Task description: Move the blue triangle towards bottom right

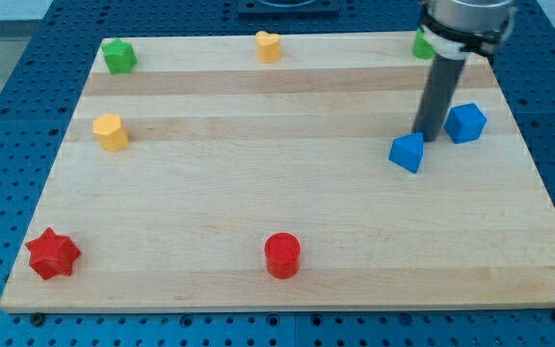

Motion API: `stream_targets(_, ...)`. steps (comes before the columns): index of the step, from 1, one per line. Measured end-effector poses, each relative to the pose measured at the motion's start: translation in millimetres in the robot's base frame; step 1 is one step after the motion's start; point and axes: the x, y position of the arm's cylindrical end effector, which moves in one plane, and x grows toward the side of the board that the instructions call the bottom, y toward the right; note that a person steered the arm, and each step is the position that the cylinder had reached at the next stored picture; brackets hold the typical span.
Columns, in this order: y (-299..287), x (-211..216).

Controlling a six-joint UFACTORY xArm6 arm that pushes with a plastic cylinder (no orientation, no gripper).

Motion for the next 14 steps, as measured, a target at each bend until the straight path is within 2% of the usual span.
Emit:
stream_targets(2, 33, 54)
stream_targets(3, 33, 50)
stream_targets(4, 29, 28)
stream_targets(5, 13, 14)
stream_targets(6, -26, 13)
stream_targets(7, -39, 13)
stream_targets(10, -40, 12)
stream_targets(12, -59, -20)
stream_targets(13, -71, -16)
stream_targets(14, -70, 7)
